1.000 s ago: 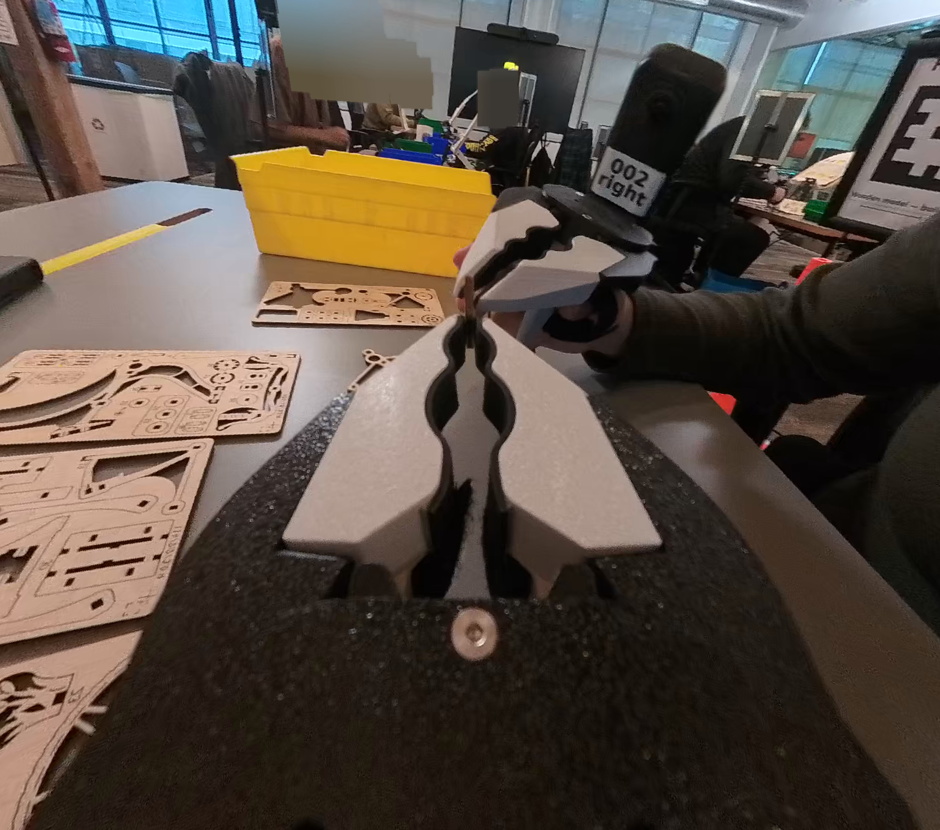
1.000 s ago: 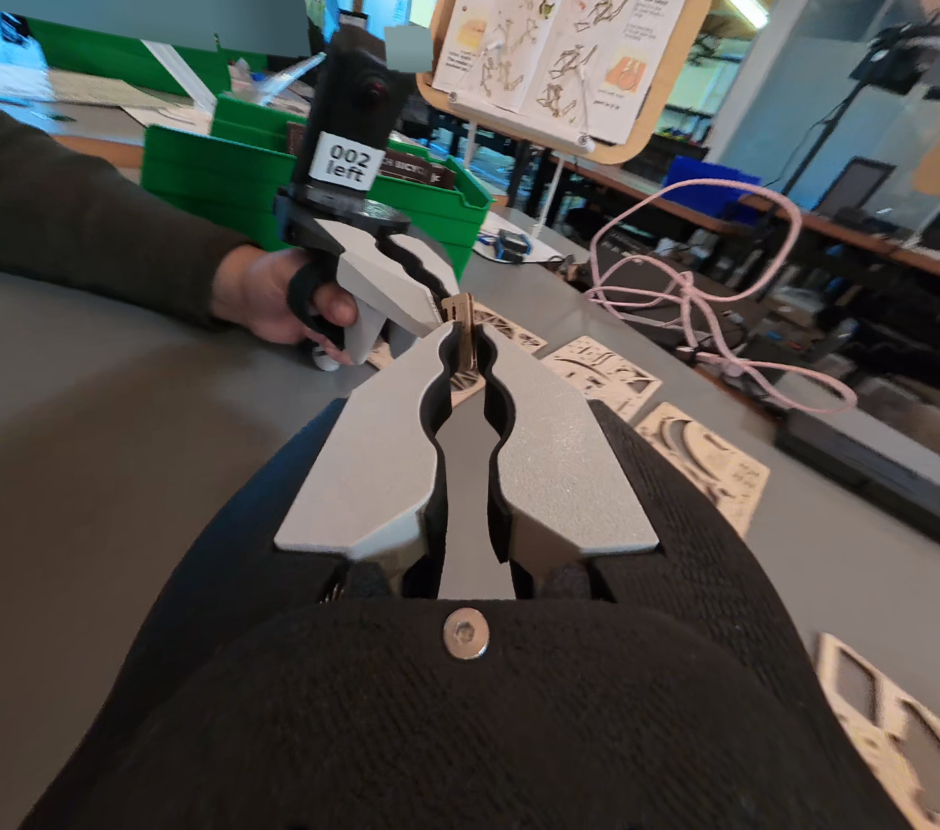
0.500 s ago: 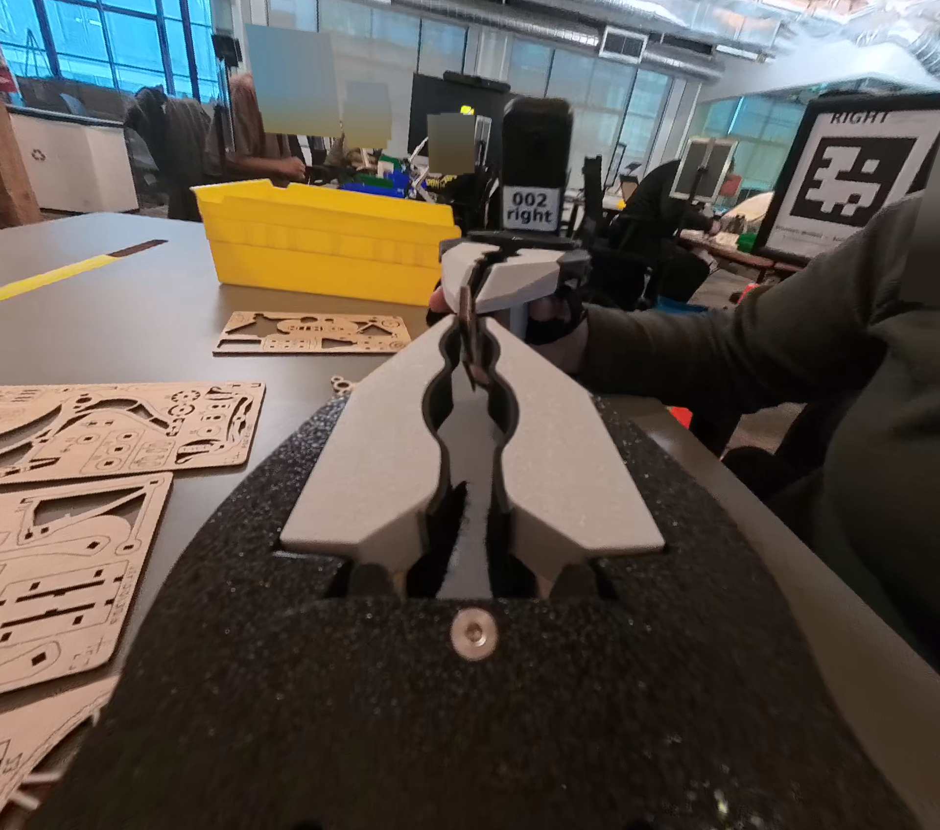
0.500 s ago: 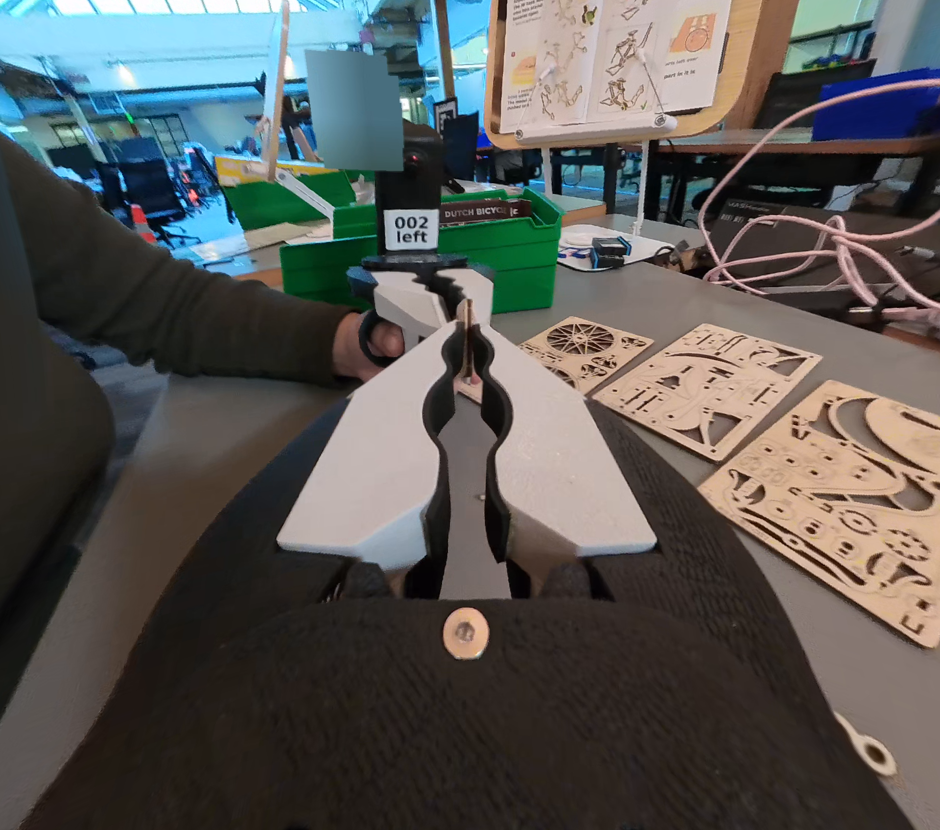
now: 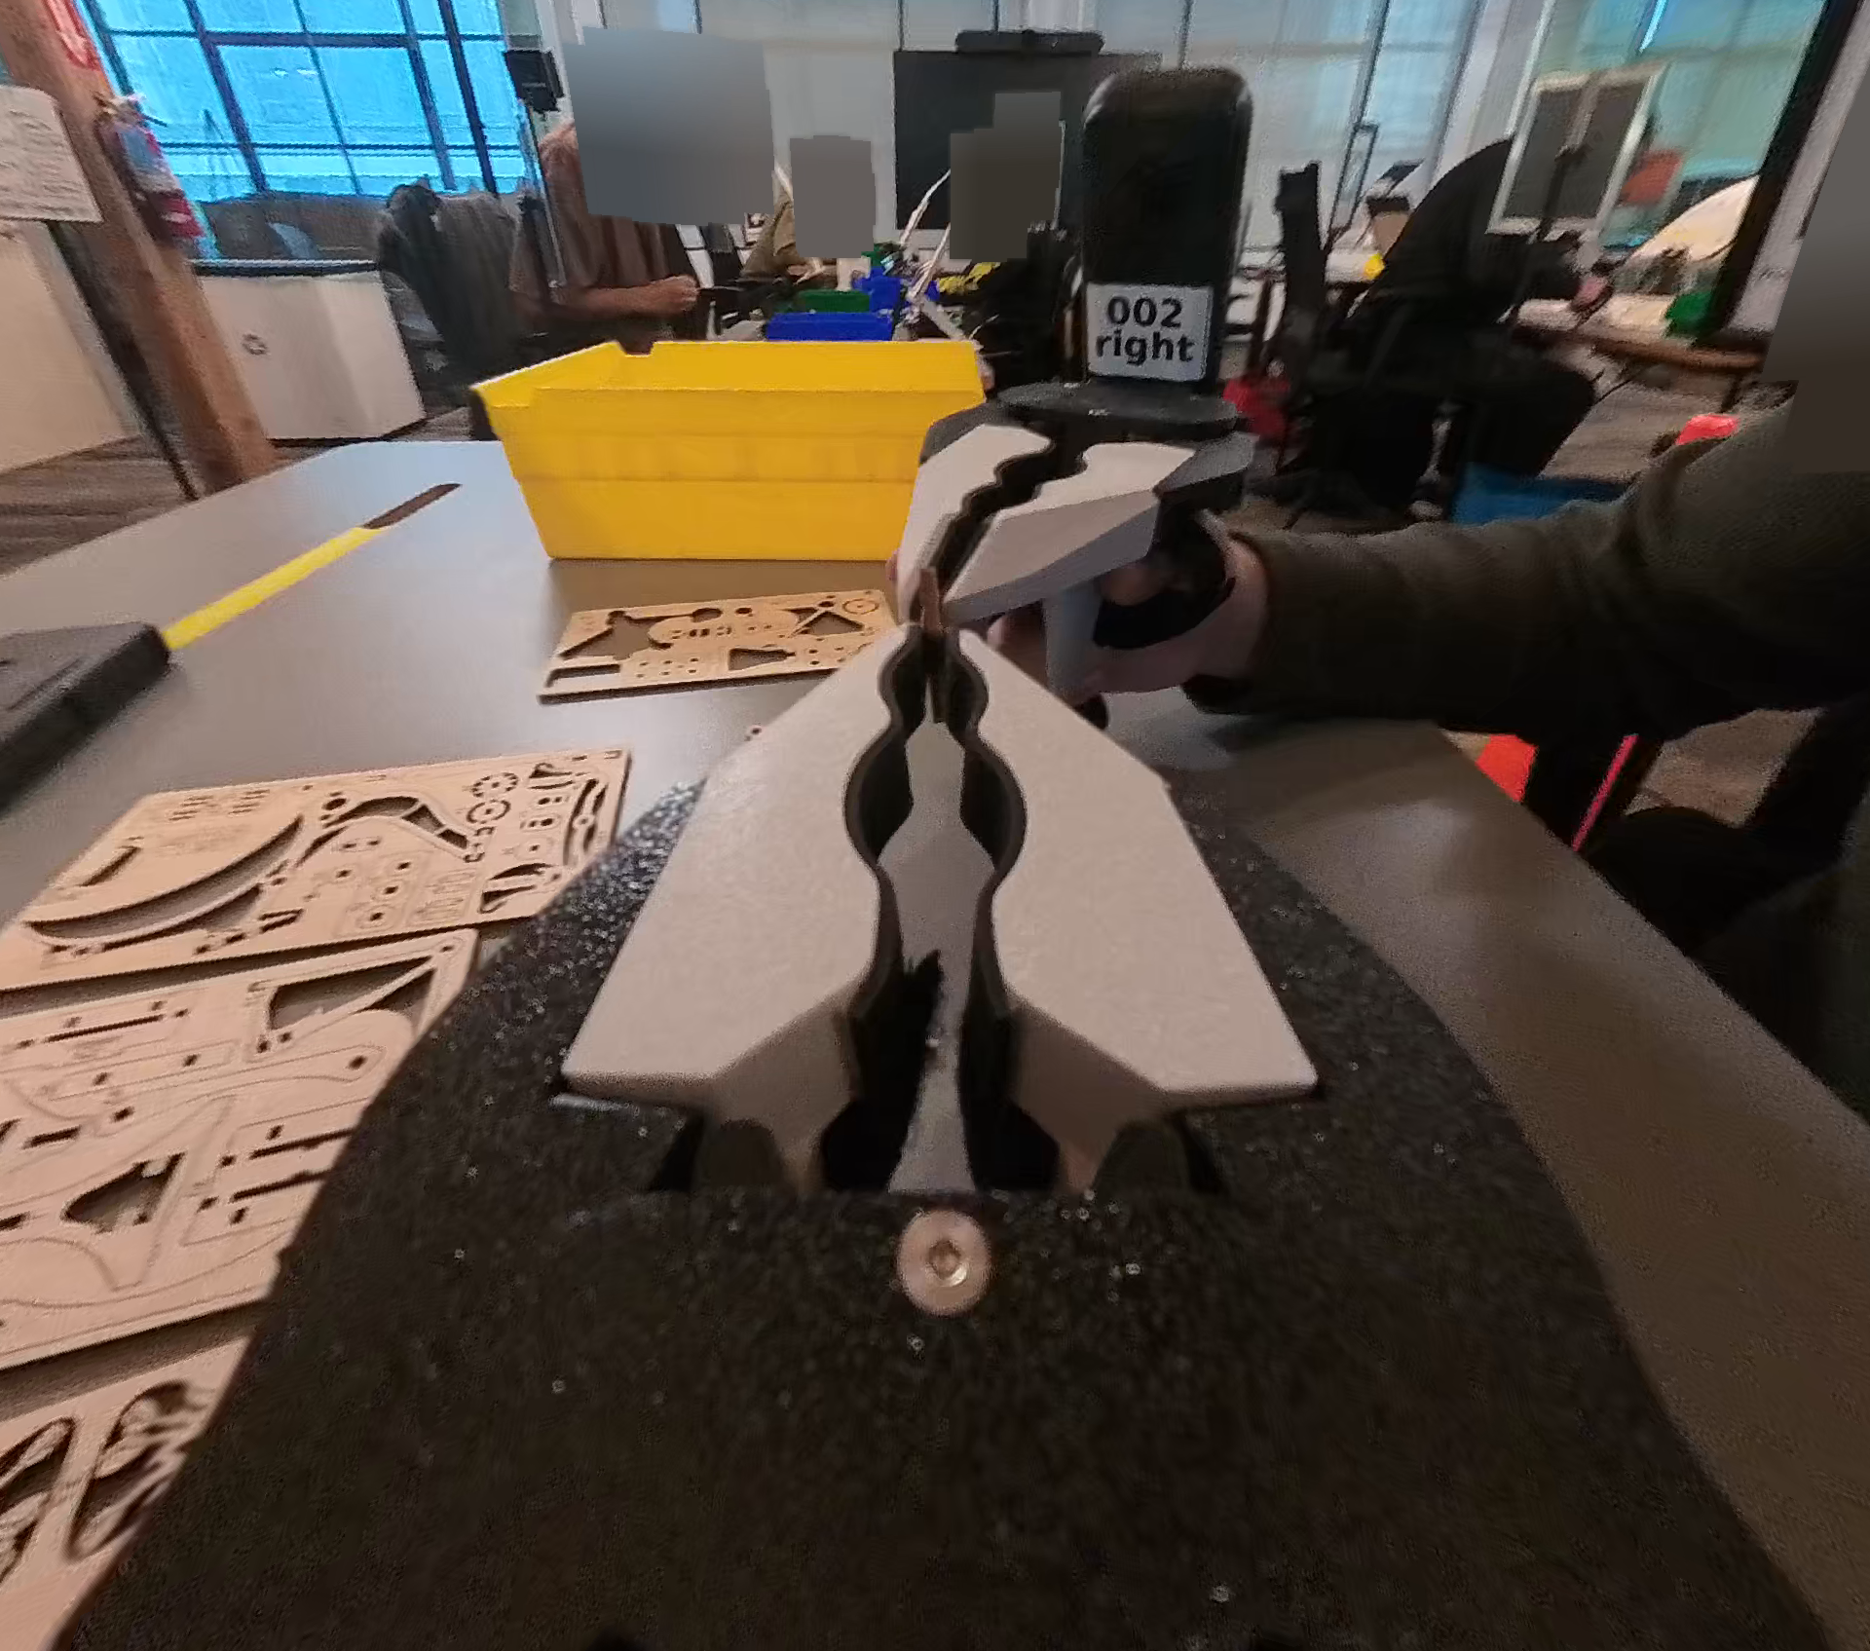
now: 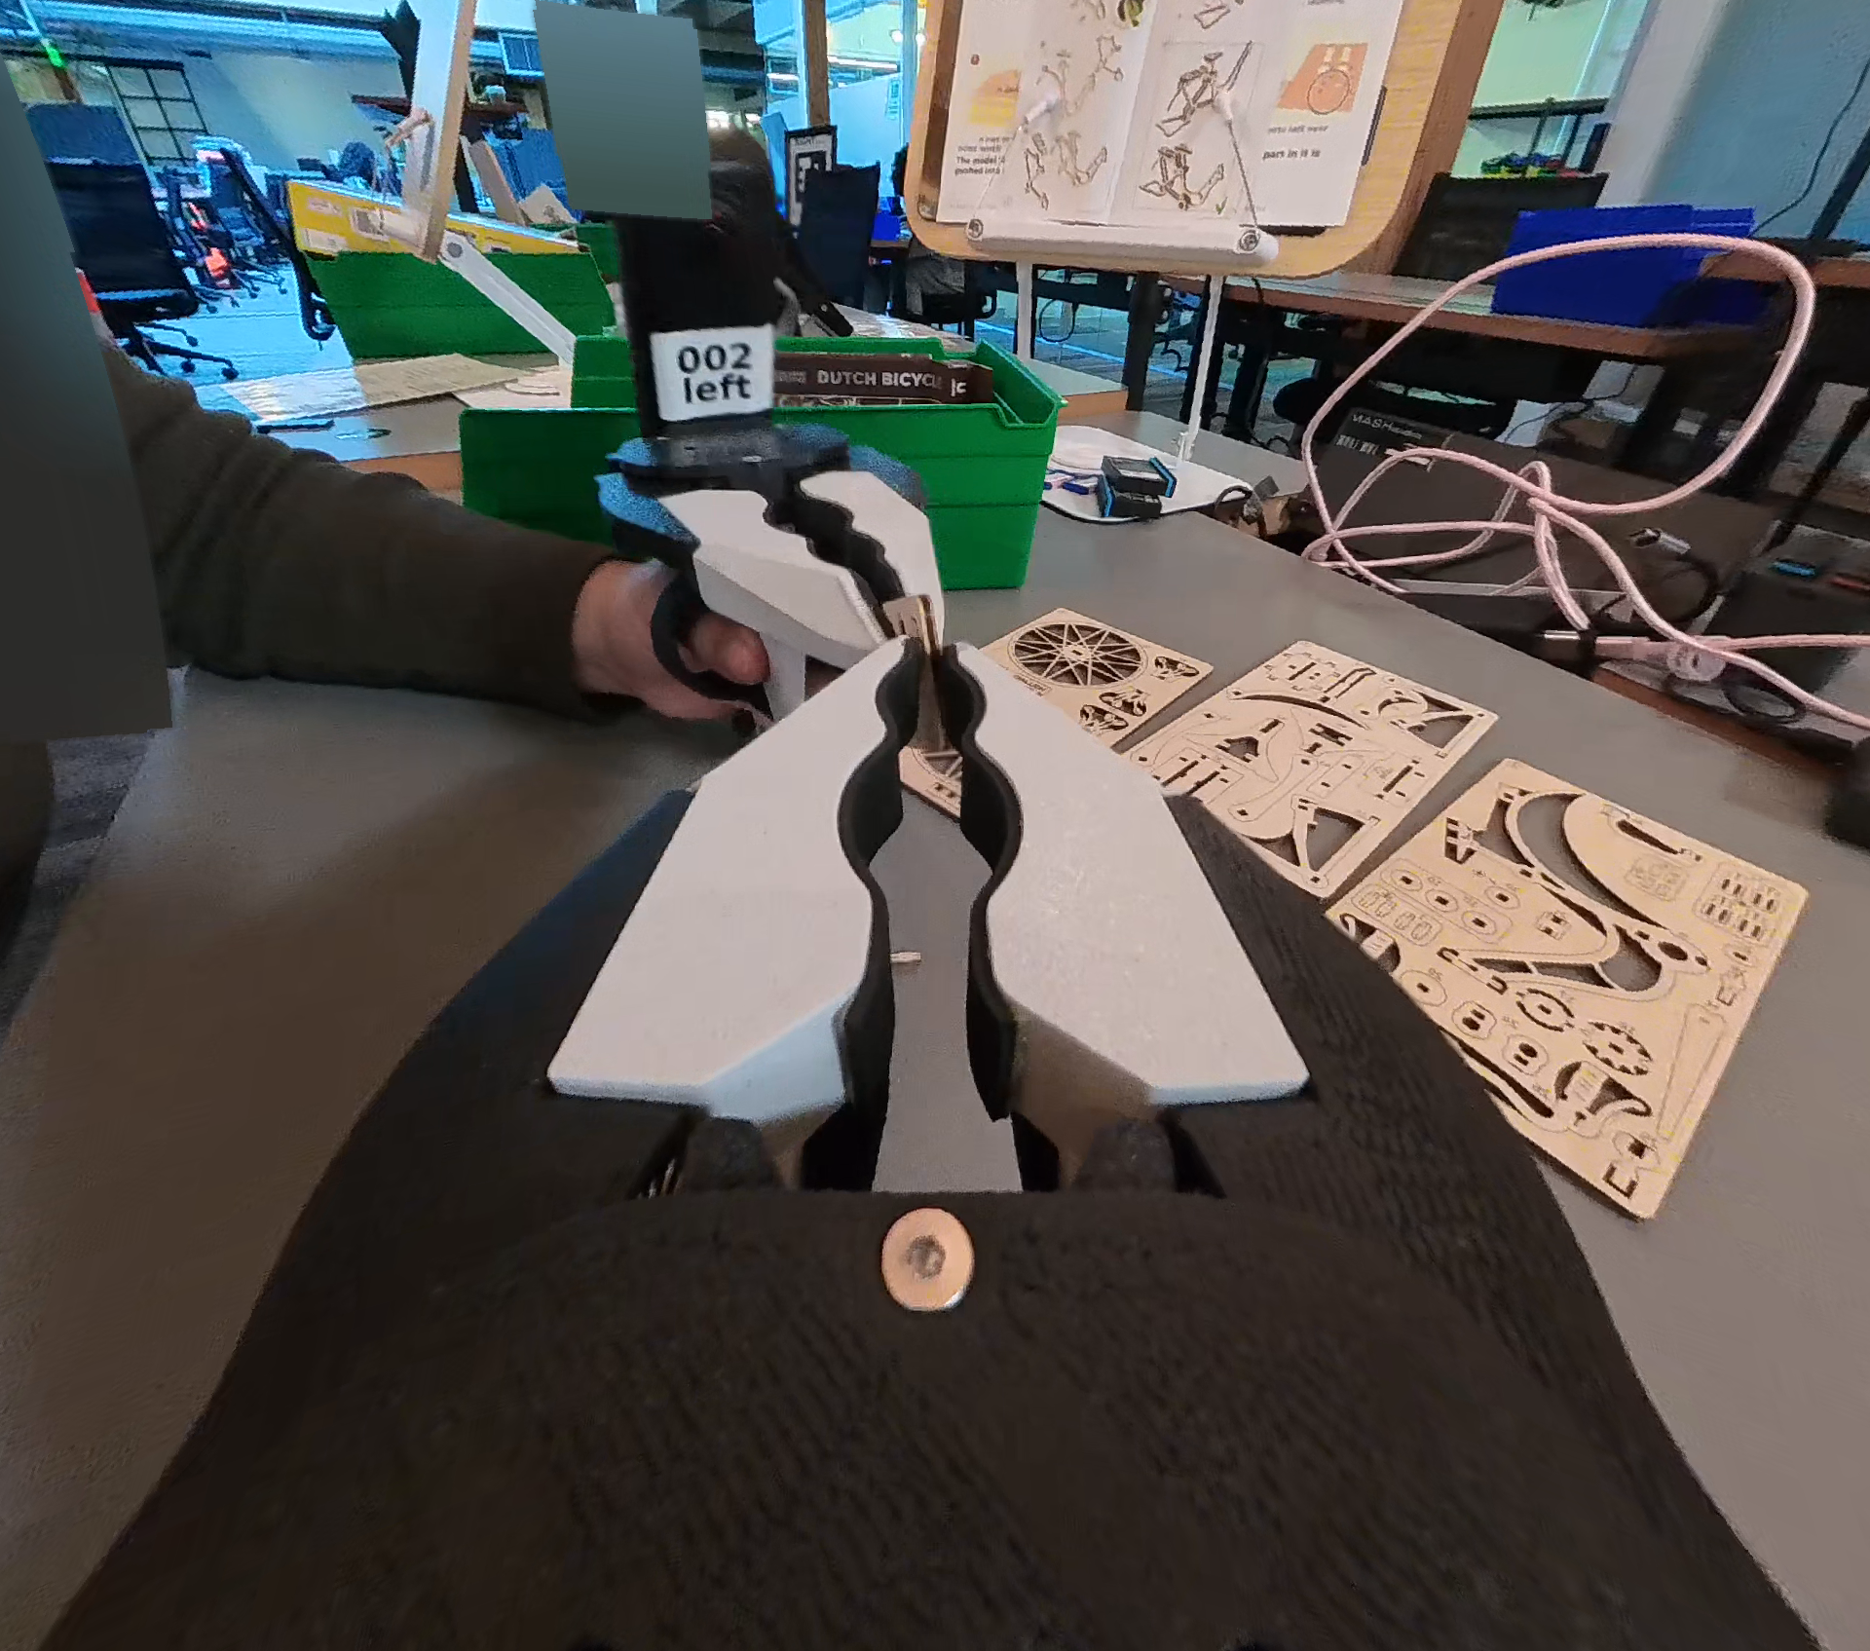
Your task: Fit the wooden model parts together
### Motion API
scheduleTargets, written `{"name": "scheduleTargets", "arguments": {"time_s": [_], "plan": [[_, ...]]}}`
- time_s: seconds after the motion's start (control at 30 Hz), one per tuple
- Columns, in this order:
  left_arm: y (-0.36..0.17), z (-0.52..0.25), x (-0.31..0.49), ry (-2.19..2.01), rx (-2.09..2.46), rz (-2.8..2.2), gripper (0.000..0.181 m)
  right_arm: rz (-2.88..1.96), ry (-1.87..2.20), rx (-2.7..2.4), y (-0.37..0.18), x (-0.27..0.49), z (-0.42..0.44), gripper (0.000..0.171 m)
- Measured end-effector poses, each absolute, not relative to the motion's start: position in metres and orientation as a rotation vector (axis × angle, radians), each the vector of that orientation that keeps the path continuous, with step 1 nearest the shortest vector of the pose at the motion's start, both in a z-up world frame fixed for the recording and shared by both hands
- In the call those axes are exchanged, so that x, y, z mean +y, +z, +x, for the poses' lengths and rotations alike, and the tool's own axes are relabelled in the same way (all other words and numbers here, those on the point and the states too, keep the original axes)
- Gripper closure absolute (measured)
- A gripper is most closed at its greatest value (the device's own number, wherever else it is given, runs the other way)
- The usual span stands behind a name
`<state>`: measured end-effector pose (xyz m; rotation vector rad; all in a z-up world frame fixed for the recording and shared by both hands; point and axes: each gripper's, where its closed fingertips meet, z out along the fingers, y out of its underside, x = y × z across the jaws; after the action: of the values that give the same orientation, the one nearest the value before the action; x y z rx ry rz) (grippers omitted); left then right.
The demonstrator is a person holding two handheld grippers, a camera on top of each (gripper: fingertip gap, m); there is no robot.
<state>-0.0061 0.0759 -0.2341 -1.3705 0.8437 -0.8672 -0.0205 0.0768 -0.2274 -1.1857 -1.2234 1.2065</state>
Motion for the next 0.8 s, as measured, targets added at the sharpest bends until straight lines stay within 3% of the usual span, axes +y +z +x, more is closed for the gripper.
{"name": "scheduleTargets", "arguments": {"time_s": [0.4,0.67,0.8], "plan": [[-0.242,-0.012,0.091,-0.447,0.908,-1.399,0.180,-1.308,1.073,-1.131,-0.235,0.092,-0.025,0.168],[-0.243,-0.014,0.085,-0.687,0.897,-1.408,0.180,-1.193,0.969,-1.218,-0.236,0.086,-0.026,0.169],[-0.259,-0.016,0.083,-0.762,0.975,-1.472,0.180,-1.261,0.969,-1.287,-0.251,0.089,-0.027,0.156]]}}
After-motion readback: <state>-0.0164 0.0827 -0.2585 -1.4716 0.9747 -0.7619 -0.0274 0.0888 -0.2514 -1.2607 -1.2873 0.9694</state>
